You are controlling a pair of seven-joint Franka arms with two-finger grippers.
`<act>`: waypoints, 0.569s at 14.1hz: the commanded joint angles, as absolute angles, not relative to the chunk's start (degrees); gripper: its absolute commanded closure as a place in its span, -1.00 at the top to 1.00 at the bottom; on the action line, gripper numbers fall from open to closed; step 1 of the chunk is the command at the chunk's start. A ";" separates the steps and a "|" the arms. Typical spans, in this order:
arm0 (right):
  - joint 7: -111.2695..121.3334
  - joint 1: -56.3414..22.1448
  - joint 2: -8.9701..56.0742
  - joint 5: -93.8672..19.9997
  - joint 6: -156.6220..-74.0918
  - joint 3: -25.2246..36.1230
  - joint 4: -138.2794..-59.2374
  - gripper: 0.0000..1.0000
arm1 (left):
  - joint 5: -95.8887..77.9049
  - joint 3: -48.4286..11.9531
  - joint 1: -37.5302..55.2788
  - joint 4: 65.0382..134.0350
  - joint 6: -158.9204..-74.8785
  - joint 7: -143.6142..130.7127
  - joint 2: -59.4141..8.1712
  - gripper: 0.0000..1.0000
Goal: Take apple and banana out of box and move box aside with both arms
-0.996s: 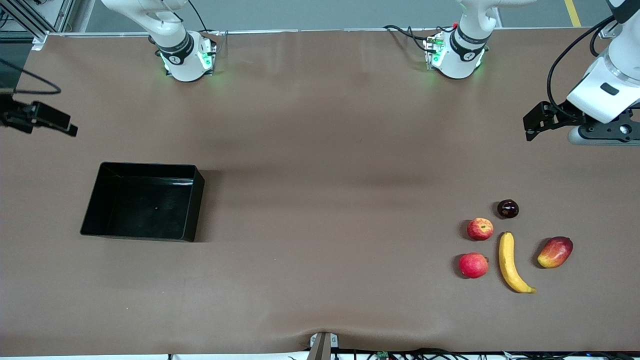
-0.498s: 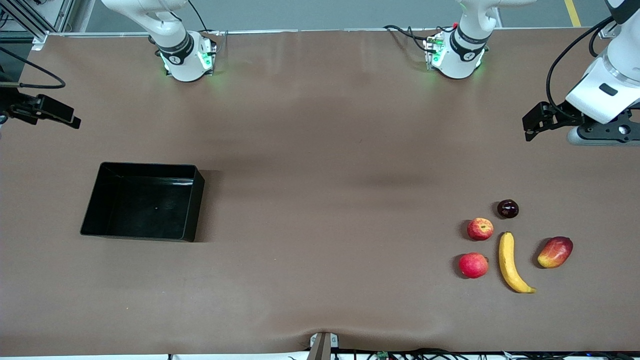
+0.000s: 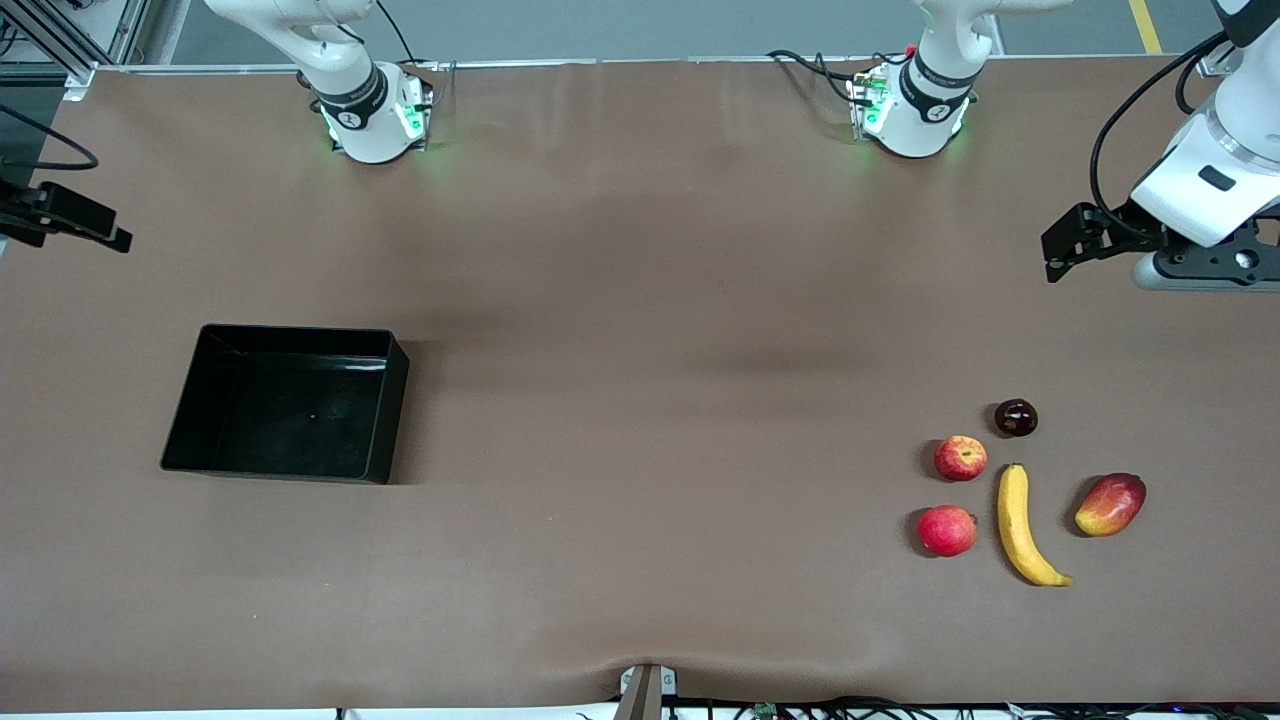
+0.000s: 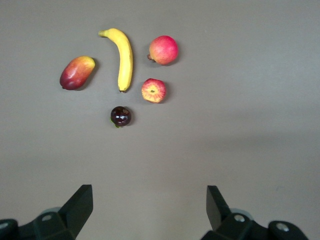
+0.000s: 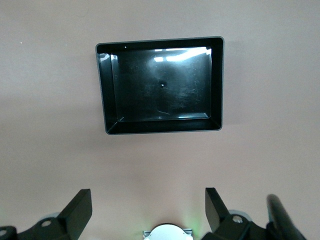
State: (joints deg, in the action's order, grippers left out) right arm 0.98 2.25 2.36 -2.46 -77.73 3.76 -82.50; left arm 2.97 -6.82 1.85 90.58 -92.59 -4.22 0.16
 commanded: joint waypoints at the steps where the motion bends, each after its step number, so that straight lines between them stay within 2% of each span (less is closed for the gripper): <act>1: 2.46 2.81 -0.09 -1.41 -78.75 3.08 -85.25 1.00 | 1.50 -6.42 1.93 90.79 -92.81 -5.97 0.88 1.00; 5: 2.37 1.41 -1.23 -1.41 -80.68 2.64 -86.39 1.00 | 1.49 -6.33 2.02 90.70 -92.81 -6.42 0.79 1.00; 8: 2.37 1.58 -3.94 -1.41 -82.43 2.90 -90.68 1.00 | 1.49 -6.33 2.02 90.70 -92.81 -6.50 0.79 1.00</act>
State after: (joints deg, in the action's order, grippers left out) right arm 1.86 1.42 0.32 -2.46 -80.48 2.86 -85.07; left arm 2.60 -6.69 1.84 90.57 -92.59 -5.85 0.16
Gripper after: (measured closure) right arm 0.000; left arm 0.000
